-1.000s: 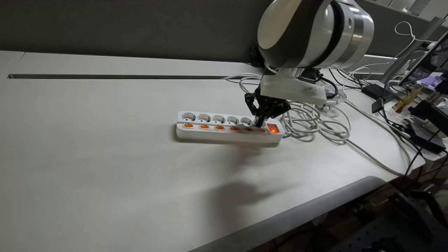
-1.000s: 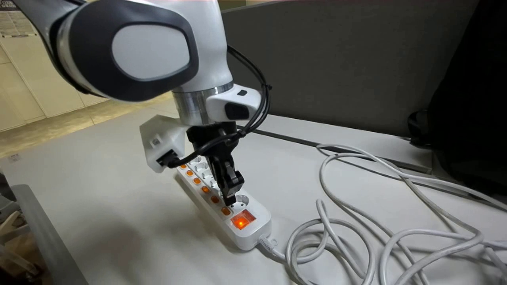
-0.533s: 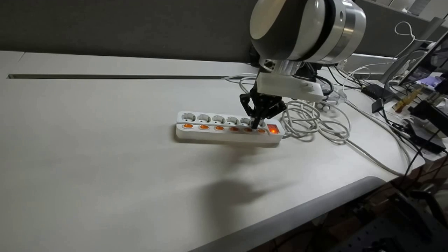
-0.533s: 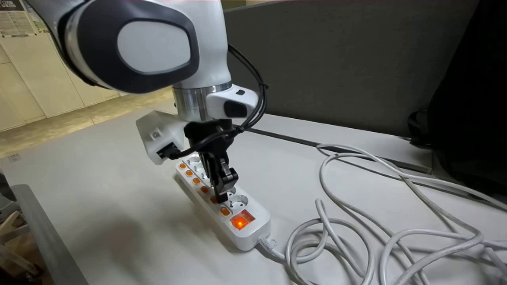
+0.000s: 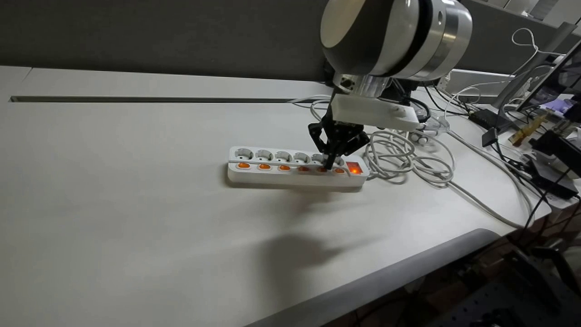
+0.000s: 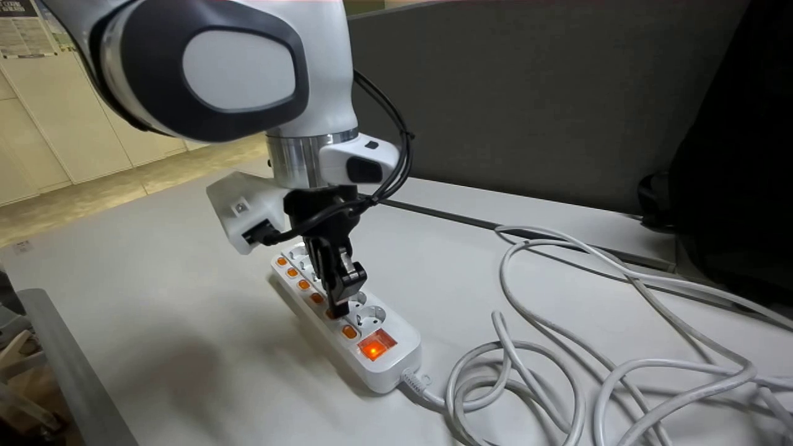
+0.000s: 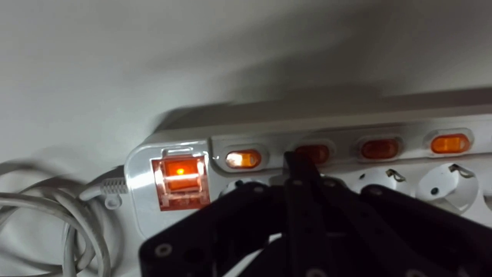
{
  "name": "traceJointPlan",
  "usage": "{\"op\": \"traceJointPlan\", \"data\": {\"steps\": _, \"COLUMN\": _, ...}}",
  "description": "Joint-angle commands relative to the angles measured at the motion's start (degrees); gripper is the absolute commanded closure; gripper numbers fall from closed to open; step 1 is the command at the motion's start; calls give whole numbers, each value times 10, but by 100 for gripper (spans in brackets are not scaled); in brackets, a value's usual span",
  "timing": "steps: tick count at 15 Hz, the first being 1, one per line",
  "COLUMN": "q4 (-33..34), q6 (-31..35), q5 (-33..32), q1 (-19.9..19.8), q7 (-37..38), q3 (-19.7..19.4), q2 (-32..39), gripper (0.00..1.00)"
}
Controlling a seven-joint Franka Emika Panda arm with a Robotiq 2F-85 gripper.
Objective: Turn on the second switch from the right on the adapter
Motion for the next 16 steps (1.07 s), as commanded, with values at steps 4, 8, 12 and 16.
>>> {"op": "traceJointPlan", "data": {"steps": 4, "q4": -43, "q6": 31, "q5": -100, "q1": 81, "q7": 72, "q3": -61, "q2": -46, "gripper": 100}}
{"op": "traceJointPlan", "data": {"steps": 8, "q4": -59, "q6": 65, "q5": -190, "q1": 134, "q7": 141, "q3": -116, "q2": -61, "gripper": 100}}
{"op": "traceJointPlan", "data": {"steps": 12, "q4": -65, "q6": 69, "q5": -200, "q1": 142, "q7": 164, "q3": -124, "q2": -68, "gripper": 100}}
{"op": "traceJointPlan", "data": {"steps": 16, "q4": -49, "q6": 62, "q5": -189, "q1": 127, "q7": 132, "q3": -108, "q2": -48, "gripper": 99}}
